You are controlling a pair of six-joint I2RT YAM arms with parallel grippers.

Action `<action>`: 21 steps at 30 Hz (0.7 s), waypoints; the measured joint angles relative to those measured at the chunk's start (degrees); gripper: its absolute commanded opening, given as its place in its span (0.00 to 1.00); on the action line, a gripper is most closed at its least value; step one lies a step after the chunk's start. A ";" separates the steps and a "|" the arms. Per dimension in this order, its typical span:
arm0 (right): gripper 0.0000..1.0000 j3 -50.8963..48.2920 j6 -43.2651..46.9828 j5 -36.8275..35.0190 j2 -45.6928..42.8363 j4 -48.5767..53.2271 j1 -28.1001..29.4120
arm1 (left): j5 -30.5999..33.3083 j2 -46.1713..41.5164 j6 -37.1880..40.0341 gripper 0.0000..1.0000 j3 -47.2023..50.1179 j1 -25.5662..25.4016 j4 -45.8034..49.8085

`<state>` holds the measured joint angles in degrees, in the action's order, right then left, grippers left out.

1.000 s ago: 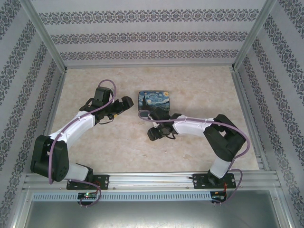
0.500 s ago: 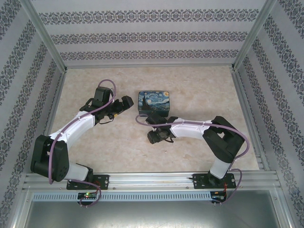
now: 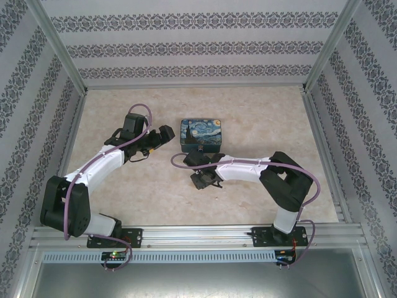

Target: Unlock the padlock with the key

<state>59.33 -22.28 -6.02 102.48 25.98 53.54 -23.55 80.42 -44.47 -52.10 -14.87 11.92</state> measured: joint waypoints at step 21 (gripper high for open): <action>0.00 -0.33 0.52 4.00 -0.24 -3.34 -1.70 | -0.02 1.51 -0.83 1.00 0.00 0.00 0.00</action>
<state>59.00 -21.76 -2.02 102.24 22.63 51.83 -23.57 81.93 -45.30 -52.10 -14.87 11.92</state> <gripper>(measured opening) 0.050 0.997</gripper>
